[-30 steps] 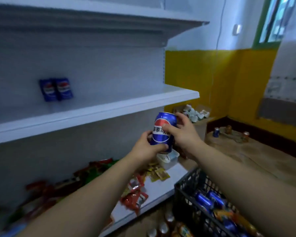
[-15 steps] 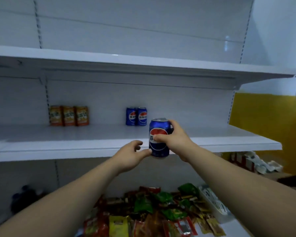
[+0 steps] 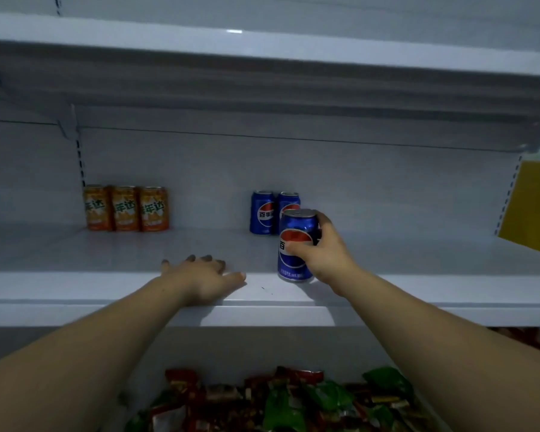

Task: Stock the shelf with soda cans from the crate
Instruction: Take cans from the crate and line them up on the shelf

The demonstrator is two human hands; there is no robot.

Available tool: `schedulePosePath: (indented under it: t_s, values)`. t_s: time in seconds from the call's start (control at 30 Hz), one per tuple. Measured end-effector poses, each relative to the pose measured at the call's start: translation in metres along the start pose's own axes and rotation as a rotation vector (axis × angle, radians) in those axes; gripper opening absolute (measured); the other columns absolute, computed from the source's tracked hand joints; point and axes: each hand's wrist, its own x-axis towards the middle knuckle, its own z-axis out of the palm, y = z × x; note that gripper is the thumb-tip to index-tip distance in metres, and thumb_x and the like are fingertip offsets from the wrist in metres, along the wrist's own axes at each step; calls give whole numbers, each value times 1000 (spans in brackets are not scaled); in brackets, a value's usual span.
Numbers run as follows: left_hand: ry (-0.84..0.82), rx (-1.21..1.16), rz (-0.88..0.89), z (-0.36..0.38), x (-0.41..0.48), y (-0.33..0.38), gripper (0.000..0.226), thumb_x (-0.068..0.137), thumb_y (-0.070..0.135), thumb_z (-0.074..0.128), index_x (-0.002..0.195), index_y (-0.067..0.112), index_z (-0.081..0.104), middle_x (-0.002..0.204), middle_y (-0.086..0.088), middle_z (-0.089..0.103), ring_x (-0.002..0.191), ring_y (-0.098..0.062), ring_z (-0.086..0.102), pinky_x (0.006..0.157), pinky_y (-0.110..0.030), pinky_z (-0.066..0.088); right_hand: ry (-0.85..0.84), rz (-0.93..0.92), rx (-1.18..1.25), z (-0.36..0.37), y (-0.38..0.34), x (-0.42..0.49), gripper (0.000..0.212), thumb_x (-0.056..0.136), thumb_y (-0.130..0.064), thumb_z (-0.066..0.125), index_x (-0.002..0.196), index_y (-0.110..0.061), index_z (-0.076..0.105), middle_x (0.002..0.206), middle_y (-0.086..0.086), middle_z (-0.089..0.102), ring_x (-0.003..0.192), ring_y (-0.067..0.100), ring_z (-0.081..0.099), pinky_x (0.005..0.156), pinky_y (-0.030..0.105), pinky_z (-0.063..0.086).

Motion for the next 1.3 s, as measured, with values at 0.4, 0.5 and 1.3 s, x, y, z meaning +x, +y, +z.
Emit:
schedulePosePath:
  t_s: [0.4,0.5,1.3]
  values:
    - [-18,5,7,10,9,-2,77,85,76,16,151,36,7,161,5,1,147,-24,2,113,-60,3,-59,-87,-333,55,19,86,88,90,-25,67,152,-36,6,146,2,42,123,28,51,89,31,44]
    - [-20,8,13,10,10,-3,78,84,76,16,151,36,7,161,4,1,147,-25,2,112,-60,3,-101,-150,-354,70,19,99,82,89,-24,67,152,-32,15,144,5,45,124,28,52,100,40,46]
    - [-40,-19,48,14,15,-6,80,81,79,13,150,39,3,160,7,-5,147,-23,-5,113,-61,-4,39,-276,-1261,113,29,192,84,86,-63,52,150,-26,13,155,13,19,141,47,12,111,67,6]
